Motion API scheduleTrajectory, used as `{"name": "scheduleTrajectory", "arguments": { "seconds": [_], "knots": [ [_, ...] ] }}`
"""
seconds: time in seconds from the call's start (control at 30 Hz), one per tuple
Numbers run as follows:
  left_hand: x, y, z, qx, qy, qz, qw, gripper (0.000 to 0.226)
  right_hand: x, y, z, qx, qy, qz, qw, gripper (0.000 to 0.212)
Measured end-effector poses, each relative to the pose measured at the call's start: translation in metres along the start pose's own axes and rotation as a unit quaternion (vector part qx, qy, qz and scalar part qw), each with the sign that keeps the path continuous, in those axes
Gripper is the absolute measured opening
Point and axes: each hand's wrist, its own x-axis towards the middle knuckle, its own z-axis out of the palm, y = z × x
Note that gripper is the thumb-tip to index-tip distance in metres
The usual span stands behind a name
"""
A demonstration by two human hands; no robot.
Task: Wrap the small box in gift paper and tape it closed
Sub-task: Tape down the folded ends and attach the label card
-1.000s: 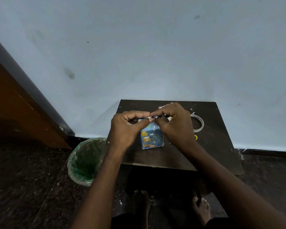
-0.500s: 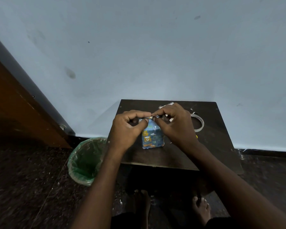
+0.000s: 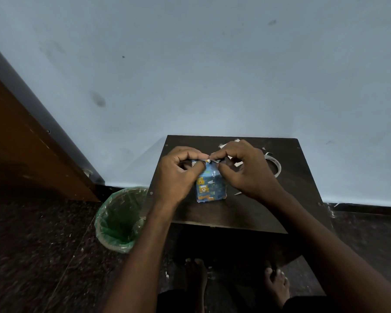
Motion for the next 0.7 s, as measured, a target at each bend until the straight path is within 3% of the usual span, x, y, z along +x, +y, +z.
{"name": "scheduleTrajectory", "arguments": {
  "seconds": [0.23,0.4,0.7],
  "knots": [
    [-0.002,-0.007,-0.011,0.063,-0.054,0.161,0.984,0.019,-0.007,-0.001,-0.004,-0.022,-0.001,-0.041,0.999,0.025],
    [-0.005,-0.009,-0.012,0.085,-0.052,0.166,0.981,0.029,-0.007,-0.001,-0.003,-0.044,0.023,-0.055,0.997,0.018],
    [-0.005,-0.007,-0.013,0.075,-0.031,0.165,0.983,0.018,-0.020,0.004,-0.007,-0.071,-0.020,-0.091,0.993,0.023]
  ]
}}
